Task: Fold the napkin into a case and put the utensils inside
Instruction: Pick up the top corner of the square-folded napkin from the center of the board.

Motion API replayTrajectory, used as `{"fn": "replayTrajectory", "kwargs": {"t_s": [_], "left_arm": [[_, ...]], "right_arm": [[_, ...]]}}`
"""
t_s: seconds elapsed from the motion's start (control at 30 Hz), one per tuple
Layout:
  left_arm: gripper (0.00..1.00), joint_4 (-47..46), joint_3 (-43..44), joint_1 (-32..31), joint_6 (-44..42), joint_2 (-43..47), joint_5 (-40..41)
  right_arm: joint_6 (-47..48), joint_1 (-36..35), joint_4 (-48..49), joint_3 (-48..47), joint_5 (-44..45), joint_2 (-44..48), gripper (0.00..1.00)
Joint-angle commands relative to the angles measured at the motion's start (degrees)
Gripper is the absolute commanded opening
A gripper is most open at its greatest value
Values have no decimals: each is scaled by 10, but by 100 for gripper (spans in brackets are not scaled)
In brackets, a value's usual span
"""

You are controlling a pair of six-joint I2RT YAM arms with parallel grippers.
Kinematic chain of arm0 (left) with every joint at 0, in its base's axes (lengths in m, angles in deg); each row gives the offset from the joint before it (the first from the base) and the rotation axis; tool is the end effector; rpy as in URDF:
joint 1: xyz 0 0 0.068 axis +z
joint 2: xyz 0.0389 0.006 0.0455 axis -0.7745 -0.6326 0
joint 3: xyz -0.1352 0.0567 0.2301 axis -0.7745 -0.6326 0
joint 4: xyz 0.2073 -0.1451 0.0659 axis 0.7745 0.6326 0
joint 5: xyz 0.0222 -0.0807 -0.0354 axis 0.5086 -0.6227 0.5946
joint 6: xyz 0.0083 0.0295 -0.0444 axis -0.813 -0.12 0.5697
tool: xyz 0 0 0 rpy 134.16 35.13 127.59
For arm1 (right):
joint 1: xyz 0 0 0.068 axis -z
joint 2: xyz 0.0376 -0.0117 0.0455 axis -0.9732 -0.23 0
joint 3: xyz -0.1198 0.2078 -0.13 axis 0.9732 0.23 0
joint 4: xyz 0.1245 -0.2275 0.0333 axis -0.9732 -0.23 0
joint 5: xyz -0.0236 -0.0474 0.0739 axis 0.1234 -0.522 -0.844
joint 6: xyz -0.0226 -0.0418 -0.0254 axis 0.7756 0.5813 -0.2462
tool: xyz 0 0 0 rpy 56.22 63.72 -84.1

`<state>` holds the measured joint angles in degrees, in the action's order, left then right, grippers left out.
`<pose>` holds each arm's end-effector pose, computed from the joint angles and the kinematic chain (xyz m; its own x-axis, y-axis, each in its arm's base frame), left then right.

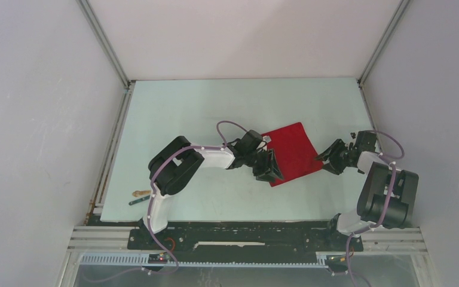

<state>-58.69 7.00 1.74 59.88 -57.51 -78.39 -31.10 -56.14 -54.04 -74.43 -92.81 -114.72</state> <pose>0.2626 -0.3323 0.1265 -0.9968 0.0695 -0.0398 0.0733 0.5897 -0.8043 0.2495 -0.0744 0.1479 -0.7212 0.6458 -0.2507 0.4107 0.6900 0.5960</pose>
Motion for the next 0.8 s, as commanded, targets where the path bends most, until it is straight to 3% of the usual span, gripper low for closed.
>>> {"fn": "replayTrajectory", "kwargs": {"t_s": [0.0,0.33,0.6,0.77], "left_arm": [[52,-15,6,-4,-4,-5,-15],[53,-17,5,-4,-2,-5,-16],[53,-19,7,-4,0,-8,-17],[53,-20,9,-4,1,-10,-20]], "right_arm": [[1,7,9,-3,28,14,59],[2,1,14,-4,-9,-3,59],[-32,-6,96,12,-143,-18,59],[-48,-8,121,9,-155,-45,60]]}}
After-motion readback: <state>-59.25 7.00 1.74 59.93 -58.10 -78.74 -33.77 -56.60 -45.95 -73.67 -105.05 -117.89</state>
